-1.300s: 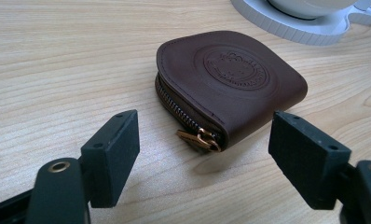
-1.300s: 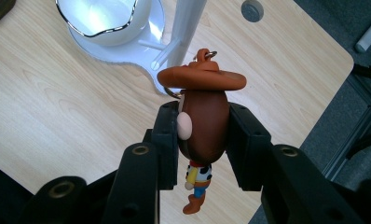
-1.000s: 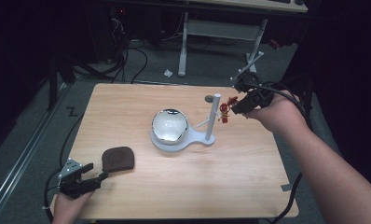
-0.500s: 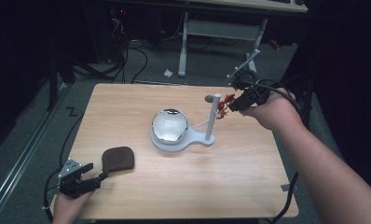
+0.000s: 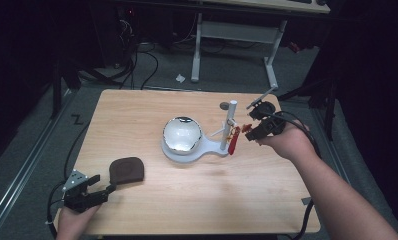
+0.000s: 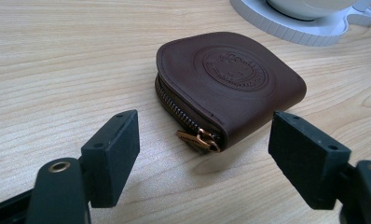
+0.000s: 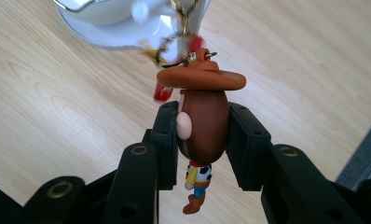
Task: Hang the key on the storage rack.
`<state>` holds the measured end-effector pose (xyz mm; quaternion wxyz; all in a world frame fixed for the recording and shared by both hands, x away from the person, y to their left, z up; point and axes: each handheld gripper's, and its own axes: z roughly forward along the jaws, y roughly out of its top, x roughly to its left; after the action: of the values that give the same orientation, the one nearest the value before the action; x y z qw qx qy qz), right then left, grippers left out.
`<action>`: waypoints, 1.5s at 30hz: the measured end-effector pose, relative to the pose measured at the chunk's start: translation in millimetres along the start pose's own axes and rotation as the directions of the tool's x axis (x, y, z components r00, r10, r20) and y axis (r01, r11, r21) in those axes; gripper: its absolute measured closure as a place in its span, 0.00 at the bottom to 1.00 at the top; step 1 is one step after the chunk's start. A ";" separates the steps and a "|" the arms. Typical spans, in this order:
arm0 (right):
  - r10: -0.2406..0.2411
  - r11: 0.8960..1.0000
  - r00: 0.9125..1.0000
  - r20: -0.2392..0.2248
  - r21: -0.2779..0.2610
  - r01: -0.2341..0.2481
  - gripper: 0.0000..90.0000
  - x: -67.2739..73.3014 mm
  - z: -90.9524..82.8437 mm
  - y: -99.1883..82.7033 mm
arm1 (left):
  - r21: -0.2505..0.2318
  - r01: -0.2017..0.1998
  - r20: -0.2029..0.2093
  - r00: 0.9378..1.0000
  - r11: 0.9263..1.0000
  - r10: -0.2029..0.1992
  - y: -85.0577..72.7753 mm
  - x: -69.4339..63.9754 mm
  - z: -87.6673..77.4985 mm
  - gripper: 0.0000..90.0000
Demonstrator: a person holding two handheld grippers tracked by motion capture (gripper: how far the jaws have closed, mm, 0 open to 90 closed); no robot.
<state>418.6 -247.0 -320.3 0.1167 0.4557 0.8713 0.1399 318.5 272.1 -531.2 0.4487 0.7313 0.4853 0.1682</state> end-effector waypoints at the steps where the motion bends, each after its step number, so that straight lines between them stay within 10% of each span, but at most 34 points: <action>1: 0.004 1.000 1.000 -0.006 -0.002 -0.004 0.74 -0.7 4.5 -2.5 | 0.001 0.000 0.000 1.000 1.000 0.000 0.0 -0.2 0.2 0.28; 15: 0.091 0.991 0.991 -0.095 -0.092 -0.100 0.63 1.9 74.4 -37.5 | 0.008 -0.010 0.004 1.000 1.000 0.010 -0.2 -1.5 1.9 0.28; 25: 0.075 0.974 0.994 -0.076 -0.206 -0.089 0.51 6.7 93.4 -76.7 | 0.024 0.004 0.014 1.000 1.000 -0.004 -1.7 -2.4 4.4 0.29; 33: 0.104 0.924 0.994 -0.037 -0.365 -0.110 0.50 19.8 111.7 -128.4 | 0.020 -0.002 0.018 1.000 1.000 0.002 2.3 -8.0 6.5 0.31; 43: 0.143 0.837 0.990 -0.010 -0.533 -0.126 0.56 37.2 127.0 -178.3 | 0.015 -0.037 0.008 0.999 0.999 0.037 9.7 -23.0 11.3 0.33; 45: 0.138 0.833 0.990 -0.008 -0.540 -0.120 0.56 39.6 126.5 -184.2 | 0.008 -0.045 -0.003 0.999 0.999 0.045 10.3 -25.8 11.3 0.34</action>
<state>298.1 -297.4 -505.9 0.2441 0.4643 0.7620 0.3796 319.8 243.0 -524.0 0.4411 0.7435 0.4702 0.1777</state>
